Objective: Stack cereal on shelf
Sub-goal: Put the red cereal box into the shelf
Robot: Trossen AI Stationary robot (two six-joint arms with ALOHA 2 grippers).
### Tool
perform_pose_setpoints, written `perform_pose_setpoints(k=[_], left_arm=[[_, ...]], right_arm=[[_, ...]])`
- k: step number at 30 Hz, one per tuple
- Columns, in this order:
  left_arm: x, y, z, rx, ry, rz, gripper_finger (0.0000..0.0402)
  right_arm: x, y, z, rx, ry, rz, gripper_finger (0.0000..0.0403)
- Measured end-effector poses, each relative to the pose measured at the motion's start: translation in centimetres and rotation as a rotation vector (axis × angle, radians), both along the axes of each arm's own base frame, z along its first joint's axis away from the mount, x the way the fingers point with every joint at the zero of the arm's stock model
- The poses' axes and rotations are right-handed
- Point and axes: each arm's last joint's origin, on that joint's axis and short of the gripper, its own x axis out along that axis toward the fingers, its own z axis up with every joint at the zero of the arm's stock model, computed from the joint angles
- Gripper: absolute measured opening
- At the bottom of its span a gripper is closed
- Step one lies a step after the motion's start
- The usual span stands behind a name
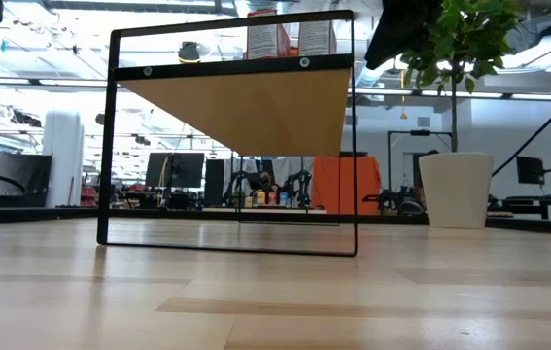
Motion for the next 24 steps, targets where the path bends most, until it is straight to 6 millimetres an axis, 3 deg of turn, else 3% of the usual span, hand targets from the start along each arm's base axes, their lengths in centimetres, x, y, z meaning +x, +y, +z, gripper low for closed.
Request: perform_pose_setpoints(k=[4, 9, 17, 24], left_arm=[[0.1, -0.1, 0.4, -0.031, 0.002, 0.063, 0.0157], [0.1, -0.1, 2.8, -0.036, 0.040, 0.176, 0.0154], [0.1, 2.9, 10.4, 0.050, 0.077, 0.426, 0.0153], [1.8, 7.4, 16.3, 0.038, -0.216, 0.791, 0.0153]], right_arm=[[0.0, 0.0, 0.0, -0.001, 0.000, 0.002, 0.0119], [0.0, 0.0, 0.0, -0.011, 0.004, 0.013, 0.0119], [0.0, 0.0, 0.0, -0.012, 0.004, 0.015, 0.0119], [0.0, 0.0, 0.0, -0.014, 0.005, 0.018, 0.0119]])
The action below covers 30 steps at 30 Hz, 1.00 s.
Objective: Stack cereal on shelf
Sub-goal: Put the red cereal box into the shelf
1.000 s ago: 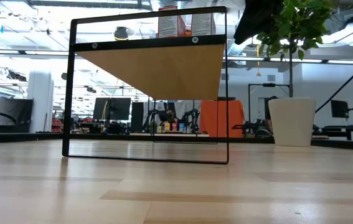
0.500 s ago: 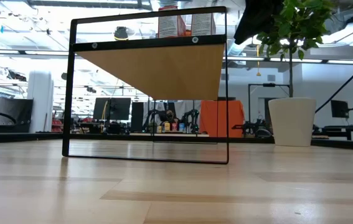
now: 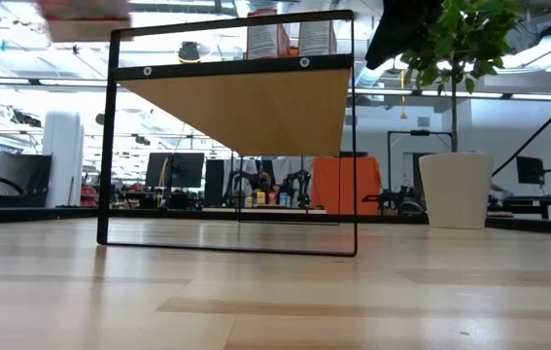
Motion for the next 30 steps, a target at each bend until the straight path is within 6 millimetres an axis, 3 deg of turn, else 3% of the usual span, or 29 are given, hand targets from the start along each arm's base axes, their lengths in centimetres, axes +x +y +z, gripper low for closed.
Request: perform_pose_setpoints(k=[3, 8, 16, 21, 30], left_arm=[[1.0, 2.7, 1.2, -0.058, -0.031, 0.173, 0.0153], [2.3, 6.1, 2.2, -0.122, -0.054, 0.321, 0.0153], [4.4, 10.7, 2.6, -0.037, -0.170, 0.472, 0.0153], [6.2, 12.1, 2.5, -0.034, -0.211, 0.443, 0.0153], [9.3, 12.7, 0.2, -0.074, -0.155, 0.500, 0.0153]], right_arm=[[0.0, 0.0, 0.0, -0.001, 0.000, 0.002, 0.0119], [0.0, 0.0, 0.0, -0.001, 0.000, 0.002, 0.0118], [0.0, 0.0, 0.0, -0.003, 0.001, 0.004, 0.0119], [0.0, 0.0, 0.0, -0.003, 0.001, 0.005, 0.0118], [0.0, 0.0, 0.0, -0.001, -0.001, 0.003, 0.0119]])
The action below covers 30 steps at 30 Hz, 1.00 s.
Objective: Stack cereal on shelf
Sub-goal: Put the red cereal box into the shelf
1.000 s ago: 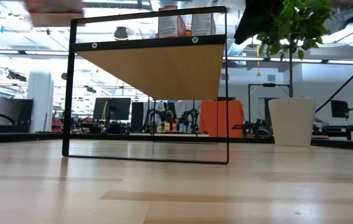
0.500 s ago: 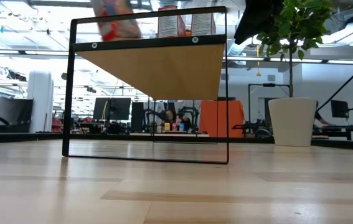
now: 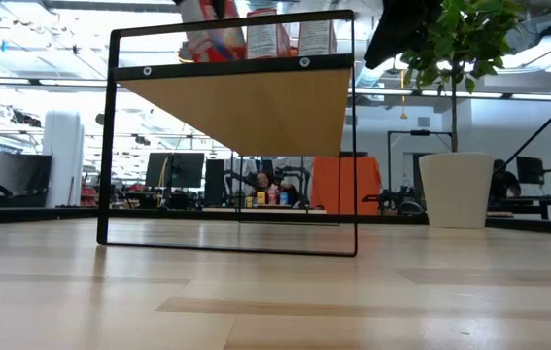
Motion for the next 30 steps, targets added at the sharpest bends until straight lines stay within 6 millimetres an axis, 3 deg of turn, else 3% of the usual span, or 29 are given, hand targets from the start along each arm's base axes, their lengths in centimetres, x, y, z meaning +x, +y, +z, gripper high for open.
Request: perform_pose_setpoints(k=[8, 21, 30], left_arm=[[2.2, -0.1, -1.5, -0.031, 0.008, -0.009, 0.0153], [2.7, 0.5, -2.0, 0.040, 0.031, 0.020, 0.0157], [3.3, 0.5, -1.7, 0.034, -0.027, -0.007, 0.0238]], right_arm=[[0.0, 0.0, 0.0, 0.000, -0.002, 0.000, 0.0119], [0.0, 0.1, 0.0, -0.001, 0.002, 0.005, 0.0119], [0.0, 0.1, 0.0, -0.010, 0.004, 0.015, 0.0119]])
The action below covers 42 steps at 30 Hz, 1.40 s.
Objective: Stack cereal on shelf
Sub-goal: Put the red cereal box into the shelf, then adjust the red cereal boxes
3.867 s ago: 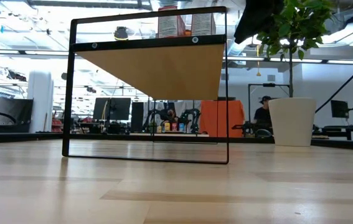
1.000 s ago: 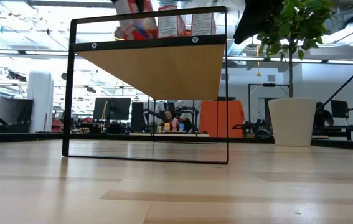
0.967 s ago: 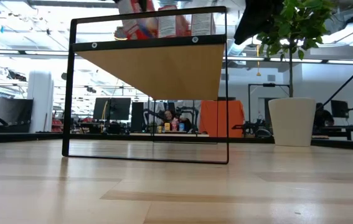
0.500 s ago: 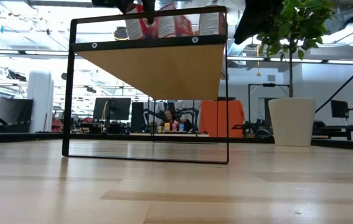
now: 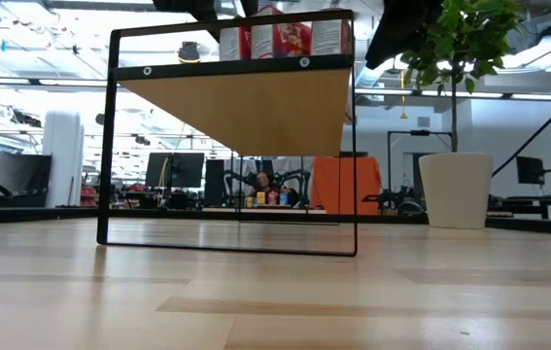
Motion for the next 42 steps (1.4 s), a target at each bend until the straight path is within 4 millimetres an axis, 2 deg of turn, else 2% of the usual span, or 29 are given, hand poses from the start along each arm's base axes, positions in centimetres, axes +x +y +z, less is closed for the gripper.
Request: perform_pose_setpoints(k=[4, 8, 14, 17, 24, 28, 34, 42], left_arm=[[0.0, 0.2, 0.0, 0.001, 0.005, 0.006, 0.0272], [-0.1, 0.5, 0.1, -0.004, 0.001, 0.015, 0.0288], [-0.9, 0.9, 0.9, -0.027, -0.021, 0.001, 0.0290], [-1.6, 1.1, 1.6, -0.027, -0.045, 0.003, 0.0290], [-3.7, 1.3, 3.5, -0.015, -0.106, 0.004, 0.0290], [-4.7, 1.3, 3.8, -0.009, -0.083, 0.020, 0.0290], [-6.1, 1.1, 3.1, -0.003, 0.055, 0.049, 0.0290], [-6.1, 0.6, 3.1, 0.031, 0.054, 0.048, 0.0290]], right_arm=[[0.0, 0.0, 0.0, -0.001, 0.000, 0.001, 0.0119], [0.0, 0.2, 0.0, -0.001, -0.006, 0.010, 0.0119], [0.7, 1.3, 0.7, -0.031, -0.100, 0.086, 0.0118], [0.9, 1.3, 1.0, -0.052, -0.137, 0.066, 0.0118], [0.8, 0.7, 0.9, -0.072, -0.122, 0.037, 0.0118], [0.7, 0.7, 0.7, -0.075, -0.093, 0.038, 0.0118], [1.7, 0.6, -0.4, -0.090, -0.050, 0.045, 0.0118], [3.4, 0.8, -2.3, -0.111, -0.002, 0.069, 0.0118]])
